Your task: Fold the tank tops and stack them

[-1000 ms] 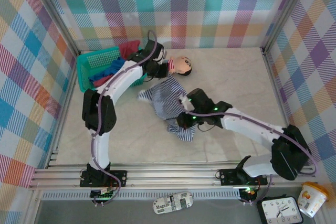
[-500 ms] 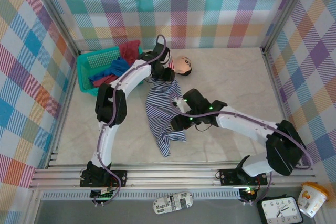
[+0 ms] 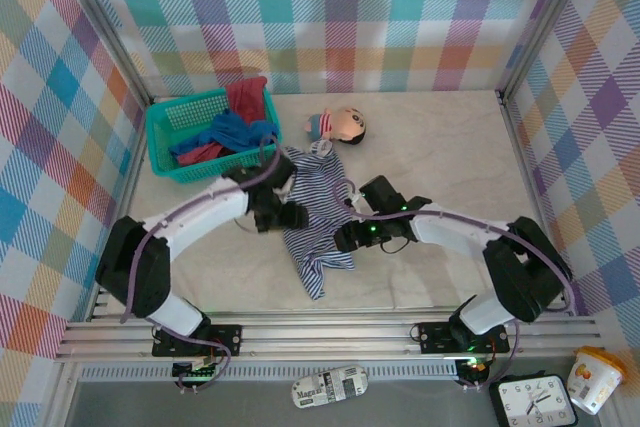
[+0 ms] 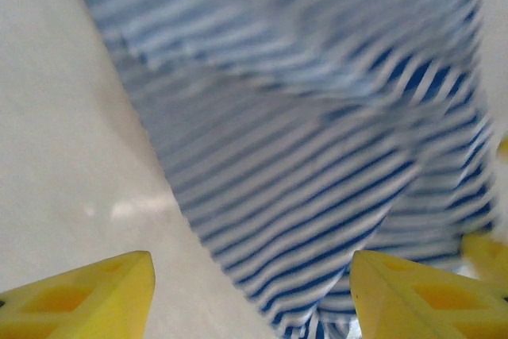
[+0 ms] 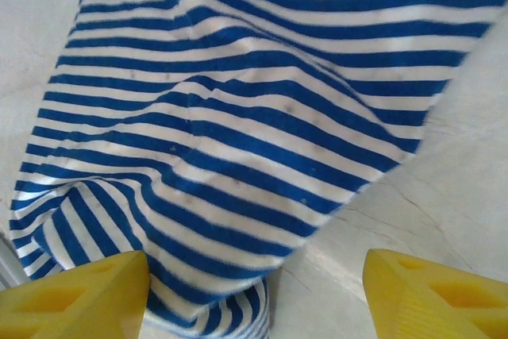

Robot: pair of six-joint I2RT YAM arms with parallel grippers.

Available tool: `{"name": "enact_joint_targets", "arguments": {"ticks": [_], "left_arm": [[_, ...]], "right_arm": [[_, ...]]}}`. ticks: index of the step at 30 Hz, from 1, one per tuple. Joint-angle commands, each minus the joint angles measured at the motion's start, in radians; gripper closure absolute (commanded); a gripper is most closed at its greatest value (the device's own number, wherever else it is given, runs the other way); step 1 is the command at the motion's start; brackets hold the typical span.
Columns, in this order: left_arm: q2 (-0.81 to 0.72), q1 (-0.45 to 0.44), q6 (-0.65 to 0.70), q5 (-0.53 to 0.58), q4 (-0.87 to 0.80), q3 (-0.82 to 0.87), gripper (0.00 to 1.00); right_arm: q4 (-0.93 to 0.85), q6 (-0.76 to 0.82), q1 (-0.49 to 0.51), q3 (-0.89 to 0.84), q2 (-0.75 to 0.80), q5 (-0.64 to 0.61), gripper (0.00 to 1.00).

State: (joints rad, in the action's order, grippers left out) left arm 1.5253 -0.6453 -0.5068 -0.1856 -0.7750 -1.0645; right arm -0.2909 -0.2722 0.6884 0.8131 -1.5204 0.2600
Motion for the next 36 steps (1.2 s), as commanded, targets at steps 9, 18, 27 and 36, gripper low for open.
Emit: {"name": "enact_joint_targets", "arguments": {"ticks": [9, 18, 27, 36], "left_arm": [[-0.047, -0.278, -0.336, -0.055, 0.370, 0.275, 0.34], [0.001, -0.285, -0.224, 0.034, 0.203, 0.205, 0.92], [-0.112, -0.138, 0.075, 0.213, -0.221, -0.192, 1.00], [0.082, -0.073, 0.328, 0.234, -0.415, -0.865, 1.00]], "right_arm": [[0.025, 0.024, -0.013, 0.117, -0.170, 0.136, 0.64], [0.001, 0.024, -0.036, 0.072, -0.086, 0.107, 0.91], [-0.199, 0.099, -0.103, 0.147, 0.255, -0.094, 0.95], [-0.532, 0.323, -0.198, 0.566, 0.368, -0.253, 0.93]]}}
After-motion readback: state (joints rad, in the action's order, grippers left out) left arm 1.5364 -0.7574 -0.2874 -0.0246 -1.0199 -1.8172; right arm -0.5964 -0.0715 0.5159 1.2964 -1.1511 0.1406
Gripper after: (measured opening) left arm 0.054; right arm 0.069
